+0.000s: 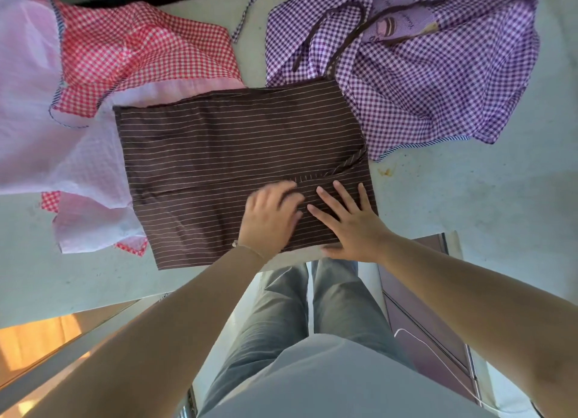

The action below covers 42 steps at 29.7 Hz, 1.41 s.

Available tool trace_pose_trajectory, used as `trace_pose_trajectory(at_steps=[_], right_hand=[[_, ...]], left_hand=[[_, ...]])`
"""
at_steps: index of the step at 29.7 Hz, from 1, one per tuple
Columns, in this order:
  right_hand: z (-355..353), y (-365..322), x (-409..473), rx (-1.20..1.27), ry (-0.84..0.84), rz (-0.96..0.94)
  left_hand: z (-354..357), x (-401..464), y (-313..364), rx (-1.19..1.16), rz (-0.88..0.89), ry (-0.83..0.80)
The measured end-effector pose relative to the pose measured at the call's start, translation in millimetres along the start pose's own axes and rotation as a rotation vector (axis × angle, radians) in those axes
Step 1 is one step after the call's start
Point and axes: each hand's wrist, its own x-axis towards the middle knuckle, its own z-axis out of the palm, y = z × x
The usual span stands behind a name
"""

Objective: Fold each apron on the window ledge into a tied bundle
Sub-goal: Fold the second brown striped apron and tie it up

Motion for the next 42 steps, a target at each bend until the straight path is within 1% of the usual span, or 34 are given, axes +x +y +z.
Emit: trace_pose_trajectory(at_steps=[1,2,3,4,5,7,10,12,15,17,19,21,22,24,26,28,31,33,35,36,37,38,40,42], right_hand=[[-2.5,-1.4,-1.1,-0.001,0.000,0.007],[-3.2,-3.1,0.0,-0.007,0.007,0.009],[-4.7,-3.8,0.4,-0.018,0.018,0.011],[-5.5,-5.1,0.3,-0.032,0.017,0.010],[-7.0,-7.4,0.7,-0.045,0.010,0.011],[-10.7,-9.5,1.0,-0.072,-0.011,0.025],[-16.5,-9.7,2.1,-0.087,0.017,0.084],[-16.7,-9.6,2.8,-0.062,0.074,0.096],[-18.8,-12.6,2.5,-0.027,0.159,0.054],[-22.8,-14.3,2.7,0.004,0.209,0.045],[-31.8,-12.9,5.5,0.049,0.282,0.056],[-40.8,-10.3,8.2,0.105,0.352,0.065],[-43.3,-9.4,8.6,0.116,0.350,0.068],[-42.5,-8.3,7.5,0.075,0.264,0.066],[-43.2,-6.0,5.5,0.022,0.163,0.044],[-53.3,-4.1,2.3,0.016,0.058,0.048],[-80.8,-1.0,-3.0,0.055,-0.188,0.108],[-97.0,1.4,-5.4,0.151,-0.424,0.147],[-113.2,9.4,-4.0,0.242,-0.673,0.145],[-119.5,14.8,0.0,0.256,-0.756,0.138],[-125.0,21.5,4.6,0.247,-0.791,0.123],[-130.1,29.3,11.7,0.235,-0.792,0.108],[-131.7,44.7,26.3,0.252,-0.749,0.141],[-125.0,59.8,36.5,0.264,-0.675,0.226]], left_hand=[[5.7,-8.2,5.3,0.046,0.130,-0.093],[12.4,-17.3,7.0,0.102,0.194,-0.215],[17.9,-24.0,7.6,0.164,0.211,-0.318],[24.6,-29.8,6.9,0.210,0.205,-0.384],[27.7,-32.9,5.1,0.237,0.189,-0.418],[29.0,-31.8,3.8,0.240,0.171,-0.417],[24.7,-23.3,5.3,0.230,0.147,-0.394],[21.6,-17.9,6.4,0.190,0.117,-0.405],[19.2,-11.6,10.0,0.156,0.072,-0.457],[16.7,-9.7,15.5,0.141,0.034,-0.459],[14.4,-6.6,20.1,0.080,-0.034,-0.431],[10.9,-1.3,22.0,-0.031,-0.116,-0.402],[8.1,0.9,22.1,-0.106,-0.148,-0.401],[1.0,5.9,22.3,-0.299,-0.182,-0.446],[-8.4,11.3,25.1,-0.530,-0.247,-0.548],[-17.3,15.0,29.2,-0.636,-0.271,-0.655],[-28.2,17.7,31.9,-0.523,-0.257,-0.720],[-35.6,17.3,30.3,-0.471,-0.236,-0.839],[-46.0,20.8,26.9,-0.448,-0.178,-0.969],[-51.7,23.8,24.8,-0.442,-0.163,-1.011],[-57.3,28.2,22.3,-0.438,-0.156,-1.019],[-63.3,34.4,18.9,-0.433,-0.162,-1.003],[-72.0,47.7,9.8,-0.401,-0.199,-0.972],[-77.2,60.2,-3.0,-0.290,-0.222,-0.965]])
